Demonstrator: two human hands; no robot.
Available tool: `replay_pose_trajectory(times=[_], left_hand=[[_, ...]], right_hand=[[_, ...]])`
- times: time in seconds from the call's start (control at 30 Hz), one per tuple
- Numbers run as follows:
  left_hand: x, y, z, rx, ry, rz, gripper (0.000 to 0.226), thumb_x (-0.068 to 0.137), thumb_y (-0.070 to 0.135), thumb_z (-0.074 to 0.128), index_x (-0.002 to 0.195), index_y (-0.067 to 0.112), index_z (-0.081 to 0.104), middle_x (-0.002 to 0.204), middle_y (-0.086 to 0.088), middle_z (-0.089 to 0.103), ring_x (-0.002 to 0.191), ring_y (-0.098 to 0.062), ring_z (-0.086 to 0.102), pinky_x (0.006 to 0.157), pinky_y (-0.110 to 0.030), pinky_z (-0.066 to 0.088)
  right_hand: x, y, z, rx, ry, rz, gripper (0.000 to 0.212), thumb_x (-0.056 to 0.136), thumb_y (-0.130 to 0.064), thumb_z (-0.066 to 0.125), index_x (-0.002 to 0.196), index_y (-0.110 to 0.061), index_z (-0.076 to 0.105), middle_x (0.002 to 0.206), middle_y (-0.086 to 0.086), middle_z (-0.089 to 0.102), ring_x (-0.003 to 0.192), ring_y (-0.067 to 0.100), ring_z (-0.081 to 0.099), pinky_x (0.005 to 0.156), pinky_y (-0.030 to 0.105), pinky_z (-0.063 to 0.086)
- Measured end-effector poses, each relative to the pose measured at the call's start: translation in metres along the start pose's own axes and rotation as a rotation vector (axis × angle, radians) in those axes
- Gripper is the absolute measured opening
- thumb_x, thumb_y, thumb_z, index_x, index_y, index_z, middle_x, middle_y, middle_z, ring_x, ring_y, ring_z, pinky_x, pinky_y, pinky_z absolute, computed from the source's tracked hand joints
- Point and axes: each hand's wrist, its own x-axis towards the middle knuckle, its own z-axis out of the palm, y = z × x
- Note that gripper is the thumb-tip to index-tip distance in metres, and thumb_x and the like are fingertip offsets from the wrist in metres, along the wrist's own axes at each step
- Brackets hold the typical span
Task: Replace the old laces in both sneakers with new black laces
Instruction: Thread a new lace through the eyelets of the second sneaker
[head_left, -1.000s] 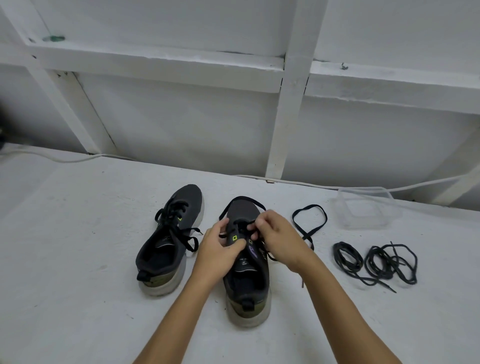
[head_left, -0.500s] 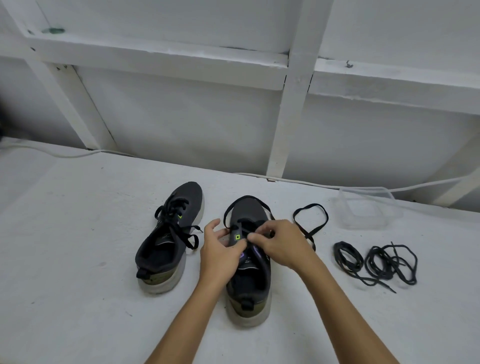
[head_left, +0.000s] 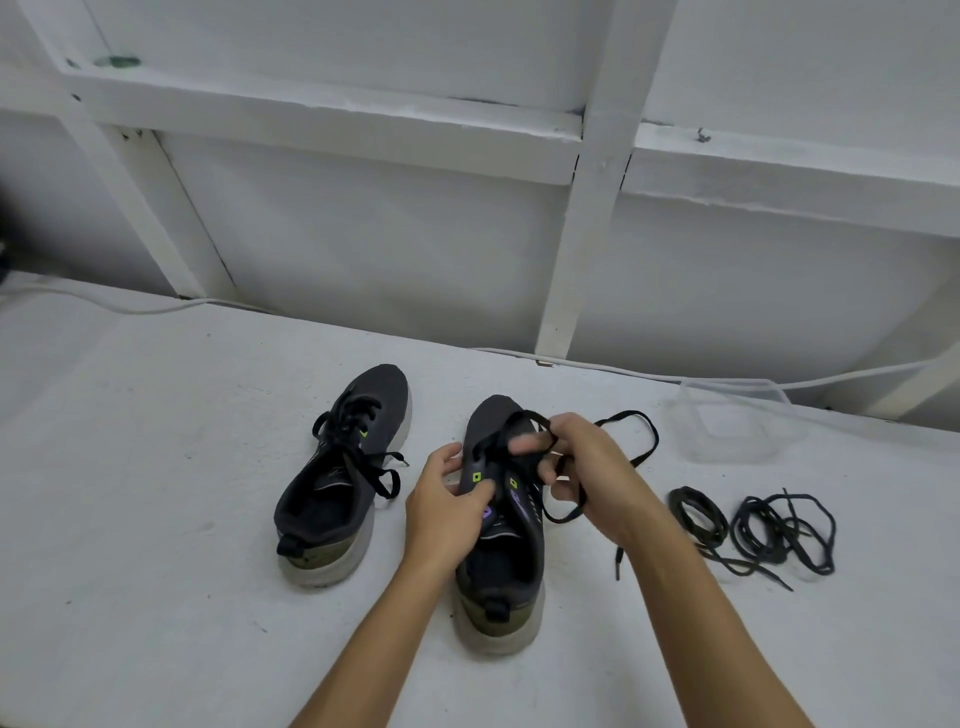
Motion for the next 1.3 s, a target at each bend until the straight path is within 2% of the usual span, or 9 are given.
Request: replay_pose_trajectory(times=[0.1, 0.23, 0.43, 0.57, 0.77, 0.9, 1.0, 1.17, 1.3], left_hand=[[-0.001, 0.000, -0.001, 0.017, -0.023, 0.030, 0.046, 0.086, 0.020, 0.074, 0.126, 0.036, 0.058, 0.107, 0.025, 0.065, 0.085, 0.005, 0.067, 0.088, -0.029, 0.057], [-0.001, 0.003, -0.002, 0.023, -0.036, 0.036, 0.048, 0.085, 0.036, 0.076, 0.131, 0.036, 0.062, 0.112, 0.015, 0.071, 0.089, -0.001, 0.071, 0.090, -0.034, 0.058], [0.000, 0.003, -0.003, 0.035, -0.046, 0.038, 0.051, 0.084, 0.033, 0.075, 0.133, 0.035, 0.060, 0.119, 0.014, 0.068, 0.092, -0.002, 0.071, 0.090, -0.035, 0.058], [0.000, 0.003, -0.003, 0.078, -0.045, 0.050, 0.051, 0.081, 0.041, 0.073, 0.131, 0.039, 0.061, 0.115, 0.014, 0.071, 0.094, -0.002, 0.070, 0.090, -0.034, 0.058], [0.001, 0.006, 0.000, 0.188, -0.013, 0.050, 0.035, 0.087, 0.043, 0.064, 0.123, 0.042, 0.067, 0.097, 0.015, 0.073, 0.094, -0.002, 0.066, 0.090, -0.030, 0.055], [0.002, 0.004, 0.000, 0.230, 0.000, 0.066, 0.017, 0.090, 0.035, 0.063, 0.103, 0.036, 0.074, 0.080, 0.005, 0.073, 0.085, -0.009, 0.067, 0.075, -0.018, 0.050], [0.001, 0.004, 0.000, 0.218, 0.012, 0.080, 0.025, 0.092, 0.034, 0.064, 0.116, 0.032, 0.072, 0.075, 0.012, 0.067, 0.078, 0.002, 0.061, 0.064, -0.008, 0.043], [0.000, 0.005, 0.000, 0.229, 0.018, 0.090, 0.010, 0.093, 0.032, 0.064, 0.085, 0.031, 0.070, 0.078, 0.016, 0.065, 0.078, 0.001, 0.060, 0.058, -0.005, 0.041], [0.000, 0.005, 0.000, 0.245, 0.024, 0.097, 0.010, 0.092, 0.035, 0.064, 0.099, 0.032, 0.071, 0.083, 0.015, 0.064, 0.076, 0.008, 0.058, 0.060, -0.005, 0.040]], right_hand=[[0.004, 0.006, 0.008, -0.216, 0.043, 0.024, 0.015, 0.101, -0.024, 0.050, 0.100, -0.013, 0.060, 0.062, -0.007, 0.060, 0.049, 0.007, 0.042, 0.048, 0.019, 0.031], [0.009, 0.019, 0.014, -0.632, 0.159, -0.139, 0.043, 0.084, -0.051, 0.076, 0.119, -0.028, 0.072, 0.111, -0.018, 0.070, 0.103, 0.001, 0.064, 0.086, 0.022, 0.049], [0.022, 0.029, 0.021, -0.909, 0.287, -0.282, 0.019, 0.086, -0.048, 0.073, 0.093, -0.032, 0.078, 0.077, -0.011, 0.072, 0.081, 0.013, 0.066, 0.072, 0.031, 0.055], [0.026, 0.032, 0.024, -0.774, 0.250, -0.313, 0.016, 0.089, -0.039, 0.073, 0.101, -0.030, 0.080, 0.095, -0.013, 0.077, 0.092, 0.007, 0.069, 0.086, 0.034, 0.056], [0.010, 0.032, 0.025, -0.386, 0.183, -0.423, 0.009, 0.094, -0.021, 0.071, 0.089, -0.022, 0.079, 0.078, -0.004, 0.075, 0.072, 0.006, 0.066, 0.071, 0.025, 0.054], [-0.001, 0.009, 0.013, -0.154, 0.337, -0.508, 0.018, 0.095, -0.016, 0.069, 0.079, -0.022, 0.074, 0.063, -0.008, 0.062, 0.061, 0.005, 0.050, 0.060, 0.019, 0.041], [-0.012, -0.023, -0.001, -0.025, 0.467, -0.622, 0.022, 0.096, -0.016, 0.069, 0.076, -0.024, 0.070, 0.065, -0.005, 0.048, 0.063, 0.010, 0.041, 0.057, 0.021, 0.035], [-0.019, -0.051, -0.016, 0.066, 0.495, -0.675, 0.018, 0.096, -0.025, 0.070, 0.079, -0.028, 0.071, 0.063, -0.014, 0.045, 0.060, 0.010, 0.035, 0.057, 0.025, 0.033], [-0.013, -0.054, -0.016, -0.071, 0.468, -0.618, 0.010, 0.095, -0.027, 0.071, 0.084, -0.027, 0.073, 0.066, -0.011, 0.055, 0.062, 0.012, 0.049, 0.058, 0.025, 0.041]])
